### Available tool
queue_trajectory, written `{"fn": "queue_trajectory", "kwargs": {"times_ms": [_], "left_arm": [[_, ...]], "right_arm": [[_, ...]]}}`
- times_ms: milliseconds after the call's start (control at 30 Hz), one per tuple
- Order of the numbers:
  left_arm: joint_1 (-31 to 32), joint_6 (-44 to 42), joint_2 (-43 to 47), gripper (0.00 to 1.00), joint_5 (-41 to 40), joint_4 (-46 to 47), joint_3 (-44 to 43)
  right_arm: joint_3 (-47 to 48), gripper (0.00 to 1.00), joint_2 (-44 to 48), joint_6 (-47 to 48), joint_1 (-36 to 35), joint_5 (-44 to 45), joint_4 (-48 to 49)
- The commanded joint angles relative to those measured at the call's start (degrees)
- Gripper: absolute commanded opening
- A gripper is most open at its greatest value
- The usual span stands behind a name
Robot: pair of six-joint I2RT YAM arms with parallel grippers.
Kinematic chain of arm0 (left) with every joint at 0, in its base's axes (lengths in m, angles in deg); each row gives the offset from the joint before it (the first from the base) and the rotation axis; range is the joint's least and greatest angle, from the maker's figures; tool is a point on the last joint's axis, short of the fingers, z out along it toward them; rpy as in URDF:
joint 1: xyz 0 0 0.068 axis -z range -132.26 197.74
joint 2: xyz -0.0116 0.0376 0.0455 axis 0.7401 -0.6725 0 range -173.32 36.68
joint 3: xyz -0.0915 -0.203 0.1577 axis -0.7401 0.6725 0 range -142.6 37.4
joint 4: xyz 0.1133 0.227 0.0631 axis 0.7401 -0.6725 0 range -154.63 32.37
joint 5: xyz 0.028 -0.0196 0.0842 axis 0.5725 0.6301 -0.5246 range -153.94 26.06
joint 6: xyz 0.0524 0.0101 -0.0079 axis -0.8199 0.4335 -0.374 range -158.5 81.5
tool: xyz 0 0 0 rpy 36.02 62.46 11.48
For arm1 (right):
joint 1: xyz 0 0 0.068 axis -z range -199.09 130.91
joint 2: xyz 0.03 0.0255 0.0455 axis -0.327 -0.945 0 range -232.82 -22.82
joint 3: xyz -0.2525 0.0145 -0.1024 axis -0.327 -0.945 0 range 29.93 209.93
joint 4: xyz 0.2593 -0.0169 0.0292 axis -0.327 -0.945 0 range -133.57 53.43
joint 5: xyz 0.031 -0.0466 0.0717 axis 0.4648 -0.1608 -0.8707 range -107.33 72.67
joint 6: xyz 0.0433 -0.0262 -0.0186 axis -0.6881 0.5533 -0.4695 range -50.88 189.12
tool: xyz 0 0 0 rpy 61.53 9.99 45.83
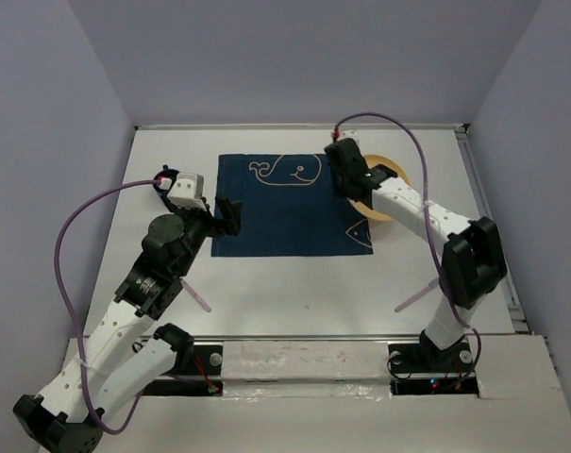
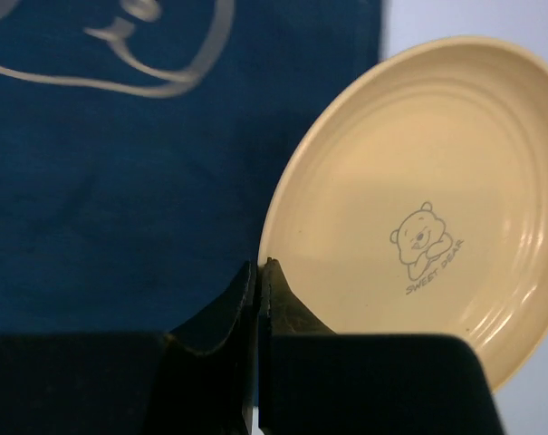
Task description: Set the dinner table for one person
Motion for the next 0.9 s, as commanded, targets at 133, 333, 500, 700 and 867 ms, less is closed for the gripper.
{"fn": "queue_trajectory", "kwargs": {"times_ms": [133, 333, 500, 700, 867], "left_arm": [[-0.84, 0.57, 5.54, 0.99, -15.46, 0.56, -0.14], [-1.28, 0.83, 5.54, 0.99, -15.38, 0.56, -0.06], [-1.28, 0.74, 5.45, 0.99, -15.29, 0.56, -0.06], [-1.45, 0.83, 5.36, 0.99, -14.94, 0.56, 0.03], [-1.45, 0.83, 5.19, 0.99, -14.50, 0.56, 0.03]], "right_arm": [[23.92, 0.00, -19.44, 16.30, -11.12, -10.55, 0.39], [34.56, 0.00, -29.29, 20.95, -15.43, -13.99, -1.54], [39.14, 0.00, -34.23, 23.51, -17.28, -13.20, -2.87], [38.45, 0.00, -35.91, 22.81, -17.81, -12.41, -3.04], [35.99, 0.19, -34.94, 21.58, -18.34, -11.09, -3.04]]}}
